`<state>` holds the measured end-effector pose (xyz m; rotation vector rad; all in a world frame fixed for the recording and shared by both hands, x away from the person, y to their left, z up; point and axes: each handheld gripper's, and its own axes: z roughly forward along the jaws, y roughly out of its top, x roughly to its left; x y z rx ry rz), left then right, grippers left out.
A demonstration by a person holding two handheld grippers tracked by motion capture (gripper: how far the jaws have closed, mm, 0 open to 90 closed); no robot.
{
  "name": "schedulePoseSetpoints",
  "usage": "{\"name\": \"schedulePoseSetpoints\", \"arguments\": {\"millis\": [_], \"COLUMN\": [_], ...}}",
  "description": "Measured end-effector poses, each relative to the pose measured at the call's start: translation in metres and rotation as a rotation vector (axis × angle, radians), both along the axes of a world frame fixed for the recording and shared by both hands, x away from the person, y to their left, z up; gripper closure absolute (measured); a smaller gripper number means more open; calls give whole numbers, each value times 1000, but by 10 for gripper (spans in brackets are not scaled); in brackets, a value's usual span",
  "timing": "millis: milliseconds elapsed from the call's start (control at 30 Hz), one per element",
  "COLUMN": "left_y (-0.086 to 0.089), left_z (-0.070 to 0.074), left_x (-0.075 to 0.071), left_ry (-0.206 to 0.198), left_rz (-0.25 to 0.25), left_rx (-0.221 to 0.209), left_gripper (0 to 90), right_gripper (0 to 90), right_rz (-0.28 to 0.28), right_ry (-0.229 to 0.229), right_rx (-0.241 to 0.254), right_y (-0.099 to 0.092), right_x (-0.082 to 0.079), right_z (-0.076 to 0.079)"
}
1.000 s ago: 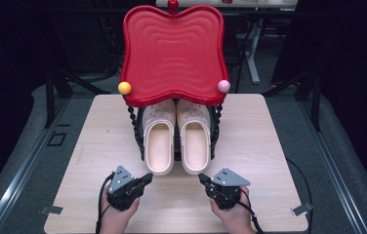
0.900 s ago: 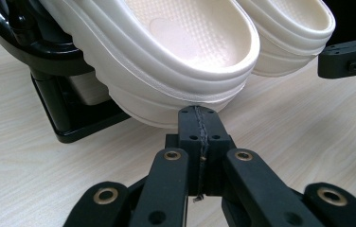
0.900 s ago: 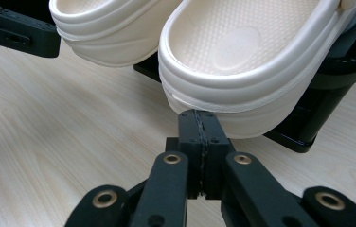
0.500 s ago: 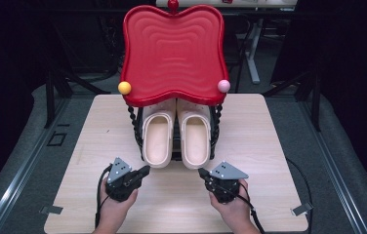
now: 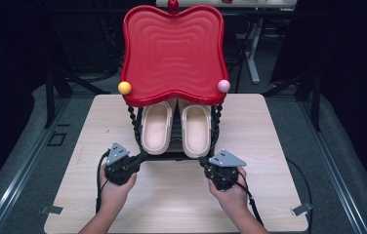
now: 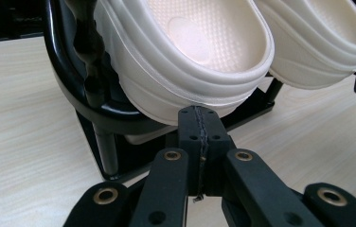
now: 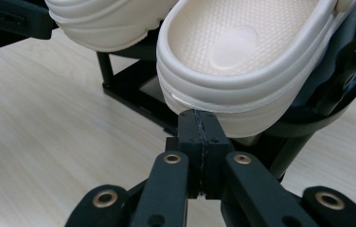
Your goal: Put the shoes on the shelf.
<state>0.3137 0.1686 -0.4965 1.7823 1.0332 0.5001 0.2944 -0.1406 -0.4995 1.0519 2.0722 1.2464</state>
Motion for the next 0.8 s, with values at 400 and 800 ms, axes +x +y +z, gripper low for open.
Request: {"name": "schedulePoseSetpoints", "arguments": {"millis": [400, 800], "left_y": [-9, -18], "left_z": [3, 0], "left_x": [16, 27], "left_ry": [-4, 8], "left_rz": [14, 17], "left_rx": [-9, -16], "left_gripper": [897, 897], "right_gripper": [895, 890], "right_rz": [-42, -46], "right_ry": [-12, -16], "right_rx": [1, -31], "right_y": [-3, 11], "right_x": [19, 34], "right_z": [5, 6]}}
